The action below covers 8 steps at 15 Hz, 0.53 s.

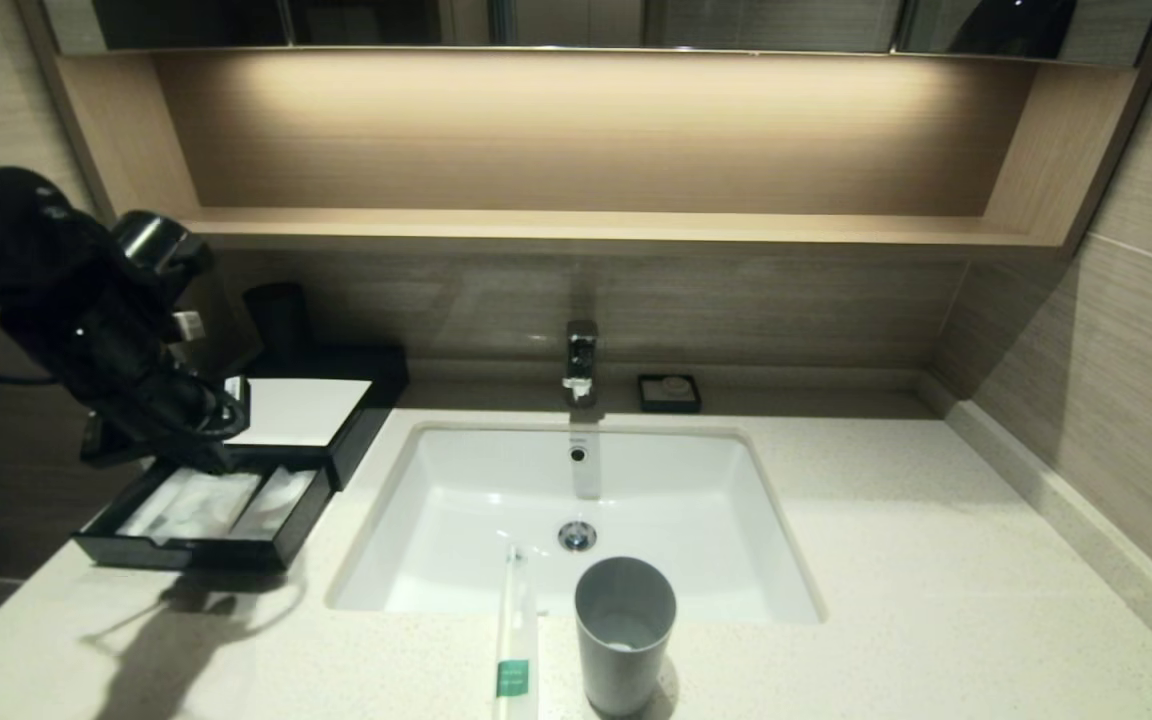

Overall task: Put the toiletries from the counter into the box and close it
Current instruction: Pick up the bathroom toiletry

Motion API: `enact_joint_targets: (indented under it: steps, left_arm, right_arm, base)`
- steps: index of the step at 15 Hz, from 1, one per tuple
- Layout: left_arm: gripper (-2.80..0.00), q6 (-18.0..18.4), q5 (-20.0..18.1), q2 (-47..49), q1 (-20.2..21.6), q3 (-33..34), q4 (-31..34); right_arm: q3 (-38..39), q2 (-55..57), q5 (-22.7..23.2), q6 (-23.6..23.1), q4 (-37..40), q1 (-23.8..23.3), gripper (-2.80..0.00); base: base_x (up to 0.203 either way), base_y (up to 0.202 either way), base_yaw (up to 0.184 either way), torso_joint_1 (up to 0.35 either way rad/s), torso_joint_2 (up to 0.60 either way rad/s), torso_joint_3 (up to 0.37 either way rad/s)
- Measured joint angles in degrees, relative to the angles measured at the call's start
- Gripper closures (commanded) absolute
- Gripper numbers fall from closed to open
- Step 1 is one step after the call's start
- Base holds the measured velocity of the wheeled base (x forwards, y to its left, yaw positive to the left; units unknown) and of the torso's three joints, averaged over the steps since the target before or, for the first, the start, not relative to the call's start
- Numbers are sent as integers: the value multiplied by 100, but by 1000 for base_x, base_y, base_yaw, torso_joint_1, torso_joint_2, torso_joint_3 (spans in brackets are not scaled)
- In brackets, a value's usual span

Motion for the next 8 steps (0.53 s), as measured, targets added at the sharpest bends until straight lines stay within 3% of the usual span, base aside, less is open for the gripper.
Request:
enact_joint_targets:
  steps: [5, 8]
  left_arm:
    - [0, -1053, -69, -532, -1387, 677, -1]
    - [0, -1517, -96, -416, -1840, 796, -41]
  right_arm:
    - [0, 0, 0, 0, -2, 0, 0]
    - [0, 0, 2, 0, 0, 0, 0]
  base:
    - [0, 0, 0, 0, 0, 0]
    - [0, 0, 0, 0, 0, 0]
